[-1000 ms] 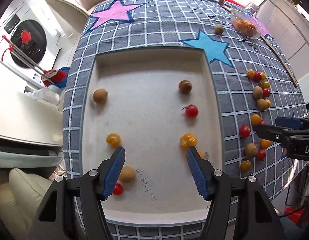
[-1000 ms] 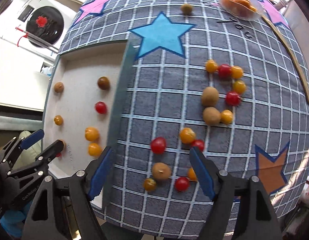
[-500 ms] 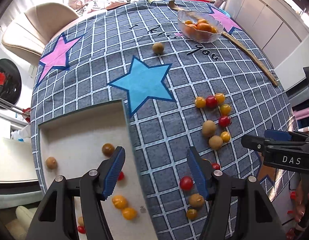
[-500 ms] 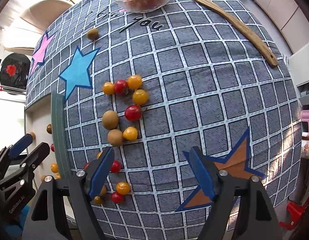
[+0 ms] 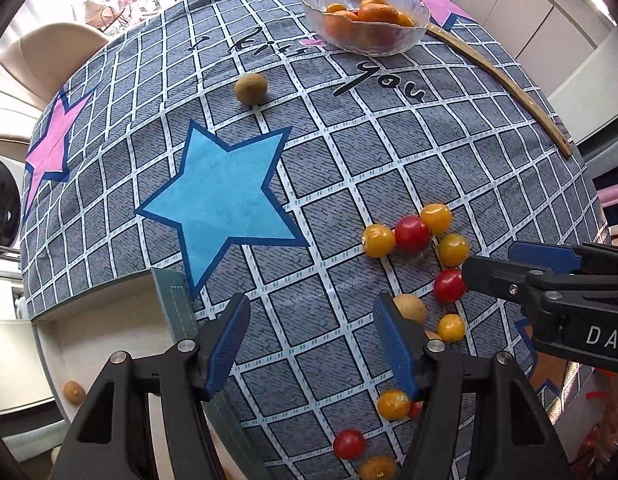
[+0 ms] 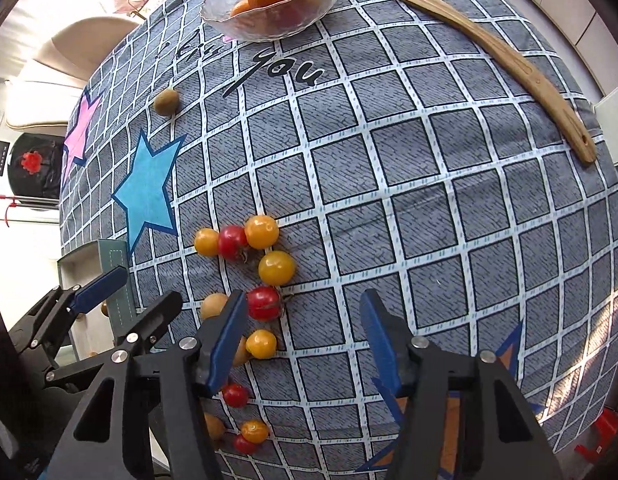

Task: Organize fruits
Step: 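Grasp a yellow cherry tomato with the left tool while the right tool grasps another yellow tomato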

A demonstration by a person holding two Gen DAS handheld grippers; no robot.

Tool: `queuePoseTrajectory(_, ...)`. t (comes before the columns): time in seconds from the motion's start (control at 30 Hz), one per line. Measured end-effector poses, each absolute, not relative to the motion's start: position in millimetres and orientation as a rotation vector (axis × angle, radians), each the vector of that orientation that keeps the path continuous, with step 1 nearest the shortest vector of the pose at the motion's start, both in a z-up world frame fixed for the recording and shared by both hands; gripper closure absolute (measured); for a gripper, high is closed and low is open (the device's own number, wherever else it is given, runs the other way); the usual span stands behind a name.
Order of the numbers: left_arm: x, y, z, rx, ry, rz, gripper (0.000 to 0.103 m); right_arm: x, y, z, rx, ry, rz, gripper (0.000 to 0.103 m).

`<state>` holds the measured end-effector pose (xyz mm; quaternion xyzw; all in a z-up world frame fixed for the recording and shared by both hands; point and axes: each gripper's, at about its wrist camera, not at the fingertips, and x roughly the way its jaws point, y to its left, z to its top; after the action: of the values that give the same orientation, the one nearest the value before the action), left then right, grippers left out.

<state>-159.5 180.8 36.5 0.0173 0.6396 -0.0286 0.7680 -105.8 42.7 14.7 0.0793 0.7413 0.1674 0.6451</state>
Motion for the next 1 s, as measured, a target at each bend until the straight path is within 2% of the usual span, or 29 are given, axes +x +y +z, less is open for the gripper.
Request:
queuePoseTrajectory(0.07, -155.7, 180.4, 32.4, 0.040, 1.397, -0.066, 0.038, -103.0, 46.4, 9.7, 0.181, 1.696, 0.396, 0.043)
queuePoseTrajectory(0.2, -148.5, 179.0, 27.0, 0.040, 1.405, -0.081, 0.038, -98.4, 51.7, -0.1, 0.197, 1.718, 0.418, 0.055)
queuePoseTrajectory(0.37, -139.9, 171.6, 23.3, 0.062, 1.406, -0.103, 0.038, -92.7, 55.1, -1.9, 0.191, 1.719, 0.460, 0.056)
queuePoseTrajectory(0.47, -131.7, 166.6, 19.7, 0.084, 1.410, -0.120, 0.038, -91.1, 55.4, -2.3, 0.156, 1.719, 0.475, 0.065)
queuePoseTrajectory(0.8, -117.2, 144.9, 15.6, 0.156, 1.374, -0.172, 0.039, -87.4, 47.0, -5.1, 0.187, 1.739, 0.529, 0.073)
queuePoseTrajectory(0.87, -116.6, 141.6, 16.4, 0.151, 1.369, -0.203, 0.048, -87.4, 48.1, -4.7, 0.197, 1.744, 0.545, 0.077)
queuePoseTrajectory(0.93, -116.7, 130.7, 18.6, 0.165, 1.356, -0.228, 0.065, -87.5, 48.7, -6.0, 0.224, 1.763, 0.567, 0.085)
queuePoseTrajectory(0.97, -117.2, 124.5, 19.8, 0.168, 1.353, -0.241, 0.070, -88.1, 49.5, -5.9, 0.226, 1.769, 0.571, 0.085)
queuePoseTrajectory(1.0, -117.0, 120.1, 20.3, 0.170, 1.352, -0.253, 0.080, -88.4, 50.4, -5.2, 0.219, 1.766, 0.573, 0.085)
